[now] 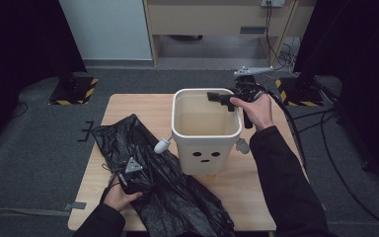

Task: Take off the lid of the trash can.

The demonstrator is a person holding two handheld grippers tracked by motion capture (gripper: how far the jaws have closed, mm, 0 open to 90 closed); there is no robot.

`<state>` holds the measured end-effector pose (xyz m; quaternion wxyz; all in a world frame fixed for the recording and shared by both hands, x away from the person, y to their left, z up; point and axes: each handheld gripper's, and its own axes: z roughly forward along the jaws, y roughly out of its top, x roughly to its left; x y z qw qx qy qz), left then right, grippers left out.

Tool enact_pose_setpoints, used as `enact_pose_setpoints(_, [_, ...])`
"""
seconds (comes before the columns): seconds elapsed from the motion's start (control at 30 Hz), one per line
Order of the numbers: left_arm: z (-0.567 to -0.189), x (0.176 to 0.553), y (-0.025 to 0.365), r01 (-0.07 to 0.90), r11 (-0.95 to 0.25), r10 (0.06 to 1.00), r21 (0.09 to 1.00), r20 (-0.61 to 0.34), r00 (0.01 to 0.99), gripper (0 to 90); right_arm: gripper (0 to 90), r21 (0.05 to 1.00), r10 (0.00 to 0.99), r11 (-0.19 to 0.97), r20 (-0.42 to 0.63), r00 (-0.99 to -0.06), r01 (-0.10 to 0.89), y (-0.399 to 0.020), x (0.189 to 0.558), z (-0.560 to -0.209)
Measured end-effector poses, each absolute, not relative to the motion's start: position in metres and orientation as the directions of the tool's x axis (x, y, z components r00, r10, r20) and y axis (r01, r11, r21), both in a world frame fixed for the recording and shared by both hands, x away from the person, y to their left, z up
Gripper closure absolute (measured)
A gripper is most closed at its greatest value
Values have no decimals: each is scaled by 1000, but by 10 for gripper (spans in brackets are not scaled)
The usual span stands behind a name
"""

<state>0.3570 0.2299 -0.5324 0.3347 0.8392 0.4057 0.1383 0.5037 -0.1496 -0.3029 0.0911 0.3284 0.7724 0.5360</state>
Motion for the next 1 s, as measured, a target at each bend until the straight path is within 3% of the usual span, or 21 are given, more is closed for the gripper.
enact_pose_setpoints(0.3, [-532,357,230,588,-448,773,674,-39,633,3,552,869,593,194,266,-760,456,-152,505,-299])
enact_pose_setpoints(0.5, [-532,357,230,587,-452,771,672,-36,636,3,574,896,581,82,313,-751,437,-160,503,-287])
enact_pose_setpoints(0.8, [-533,357,230,585,-453,771,673,-34,636,3,571,936,608,-4,281,-743,351,-179,490,-263])
enact_pose_setpoints(1.0, [-533,357,230,587,-450,772,673,-37,635,3,570,965,693,-83,236,-681,249,-215,472,-254])
